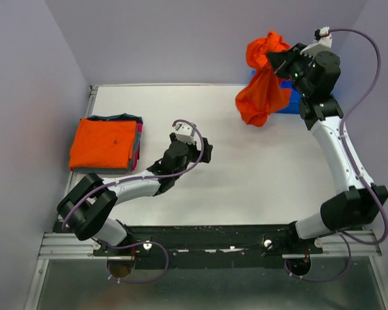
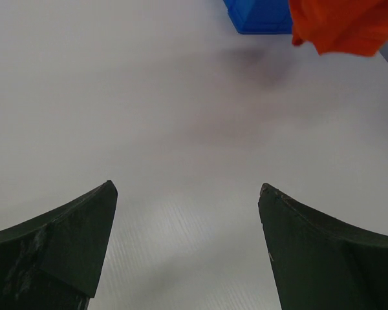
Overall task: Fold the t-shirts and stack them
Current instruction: Move the tshirt to the center of the board
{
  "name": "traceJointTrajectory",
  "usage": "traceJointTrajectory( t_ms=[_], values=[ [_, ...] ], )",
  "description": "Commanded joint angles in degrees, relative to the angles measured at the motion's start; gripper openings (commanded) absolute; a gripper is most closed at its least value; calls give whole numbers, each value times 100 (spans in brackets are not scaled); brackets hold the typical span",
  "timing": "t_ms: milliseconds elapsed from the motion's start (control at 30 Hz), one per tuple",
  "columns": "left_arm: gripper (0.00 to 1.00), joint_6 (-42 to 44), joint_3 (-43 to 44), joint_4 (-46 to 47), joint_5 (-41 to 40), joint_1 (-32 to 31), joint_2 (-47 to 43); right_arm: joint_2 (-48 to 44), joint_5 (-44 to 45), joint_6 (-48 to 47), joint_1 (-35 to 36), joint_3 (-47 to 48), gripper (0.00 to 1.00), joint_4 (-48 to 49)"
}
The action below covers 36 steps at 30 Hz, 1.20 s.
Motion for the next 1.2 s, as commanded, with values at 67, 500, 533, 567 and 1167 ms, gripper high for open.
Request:
traceJointTrajectory(
  t_ms=[67,500,533,567,1167],
  values=[
    [99,76,-112,-54,-460,-27,-437,-1406,-728,-81,165,-1292,29,-643],
    [95,-1030,37,-2855,-513,-159,-1764,-3261,-507,-19,182,-4579,71,-1927],
    [95,-1109,46,-3093,-478,-229,-1826,-3385,-499,-19,200,-4799,73,-1989],
    [95,-1180,63,-3286,-426,-264,-1835,-3499,-499,-11,261,-4967,73,-2041],
    [87,-2420,-16,-3113,902,-686,-105,-287,2049,-511,1860,-3160,70,-2674]
  ],
)
